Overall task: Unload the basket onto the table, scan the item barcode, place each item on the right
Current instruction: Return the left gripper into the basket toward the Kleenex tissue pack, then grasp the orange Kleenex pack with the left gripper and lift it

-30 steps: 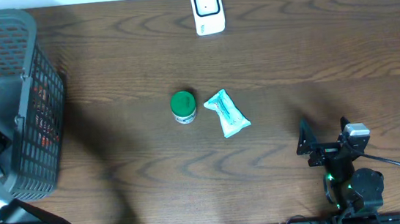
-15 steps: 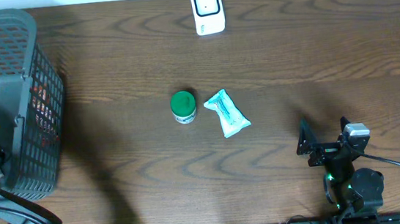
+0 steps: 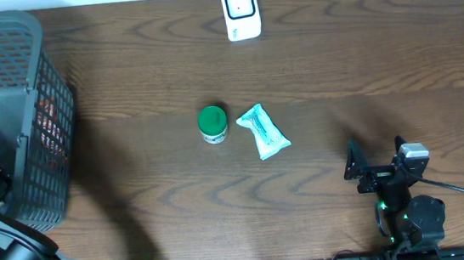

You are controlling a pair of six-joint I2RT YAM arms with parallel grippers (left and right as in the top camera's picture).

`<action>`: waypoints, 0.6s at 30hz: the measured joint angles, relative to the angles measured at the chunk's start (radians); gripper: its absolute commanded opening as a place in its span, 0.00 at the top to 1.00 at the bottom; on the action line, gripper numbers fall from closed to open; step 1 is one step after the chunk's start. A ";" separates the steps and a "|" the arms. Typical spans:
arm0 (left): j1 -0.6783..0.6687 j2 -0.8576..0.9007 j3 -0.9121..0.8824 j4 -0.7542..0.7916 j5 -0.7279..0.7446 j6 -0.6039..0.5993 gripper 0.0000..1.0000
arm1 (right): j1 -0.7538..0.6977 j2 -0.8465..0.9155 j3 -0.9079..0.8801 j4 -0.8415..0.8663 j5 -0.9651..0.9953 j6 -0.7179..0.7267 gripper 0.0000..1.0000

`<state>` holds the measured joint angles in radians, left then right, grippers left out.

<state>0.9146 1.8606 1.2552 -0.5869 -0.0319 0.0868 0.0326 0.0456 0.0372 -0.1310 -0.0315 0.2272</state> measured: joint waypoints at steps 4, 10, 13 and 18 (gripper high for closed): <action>0.000 0.002 0.000 0.023 0.000 0.016 0.02 | 0.000 0.000 0.000 0.000 0.000 0.000 0.01; 0.000 0.005 0.000 0.051 0.000 0.040 0.02 | 0.000 0.000 0.000 0.000 0.000 0.000 0.01; 0.000 0.024 0.000 0.055 0.000 0.045 0.02 | 0.000 0.000 0.000 0.000 0.000 0.000 0.01; 0.000 0.051 0.010 0.062 0.009 0.045 0.06 | 0.000 0.000 0.000 0.000 0.000 0.000 0.01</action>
<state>0.9146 1.9118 1.2648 -0.5251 -0.0227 0.1318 0.0326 0.0456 0.0368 -0.1314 -0.0315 0.2272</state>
